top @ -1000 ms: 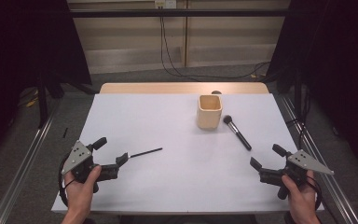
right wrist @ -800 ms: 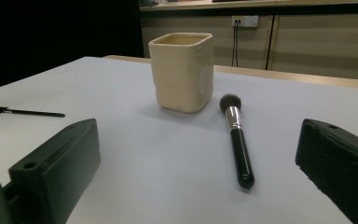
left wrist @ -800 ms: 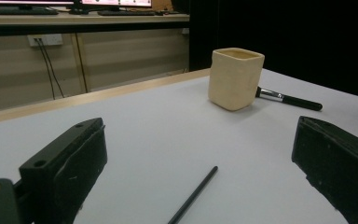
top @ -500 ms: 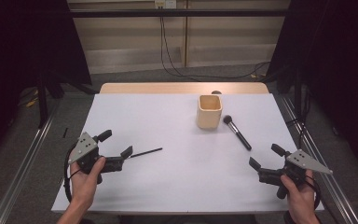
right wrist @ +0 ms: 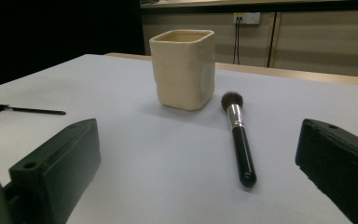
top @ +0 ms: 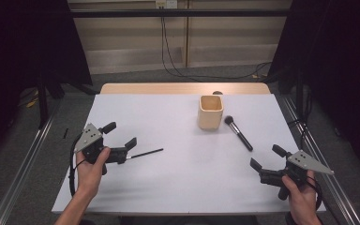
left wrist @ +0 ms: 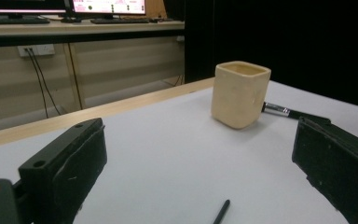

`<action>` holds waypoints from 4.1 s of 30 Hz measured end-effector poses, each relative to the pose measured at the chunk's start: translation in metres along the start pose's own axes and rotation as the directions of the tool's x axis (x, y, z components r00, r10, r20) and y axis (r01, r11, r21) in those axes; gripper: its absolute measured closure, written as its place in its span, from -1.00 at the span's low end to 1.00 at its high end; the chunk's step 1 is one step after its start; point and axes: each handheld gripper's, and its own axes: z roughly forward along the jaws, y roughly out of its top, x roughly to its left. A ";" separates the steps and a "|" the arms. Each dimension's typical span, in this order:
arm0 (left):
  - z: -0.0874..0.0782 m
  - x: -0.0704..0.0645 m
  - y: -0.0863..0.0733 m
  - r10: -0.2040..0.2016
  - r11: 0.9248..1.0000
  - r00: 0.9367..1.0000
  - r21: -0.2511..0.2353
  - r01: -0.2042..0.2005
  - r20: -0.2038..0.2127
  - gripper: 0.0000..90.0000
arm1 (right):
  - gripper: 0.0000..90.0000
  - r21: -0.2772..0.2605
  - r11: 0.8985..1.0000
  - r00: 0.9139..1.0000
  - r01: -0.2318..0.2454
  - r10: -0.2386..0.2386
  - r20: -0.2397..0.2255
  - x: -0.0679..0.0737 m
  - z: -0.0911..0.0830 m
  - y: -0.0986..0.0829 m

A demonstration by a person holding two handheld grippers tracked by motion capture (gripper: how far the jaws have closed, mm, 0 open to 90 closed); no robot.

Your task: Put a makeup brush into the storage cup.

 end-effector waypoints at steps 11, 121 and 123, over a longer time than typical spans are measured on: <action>0.017 0.009 0.007 -0.009 1.000 1.000 0.026 0.009 0.007 -0.93 | -1.00 0.013 1.000 1.000 -0.002 0.002 -0.007 0.000 0.001 0.000; 0.108 0.007 -0.011 0.065 0.395 0.900 0.817 -0.420 0.431 0.08 | -1.00 0.031 0.999 0.999 -0.019 0.020 -0.027 0.000 0.002 -0.001; 0.108 0.008 -0.011 0.070 0.399 0.901 0.816 -0.419 0.428 0.19 | -1.00 0.035 0.999 1.000 -0.015 0.015 -0.024 0.000 0.003 -0.001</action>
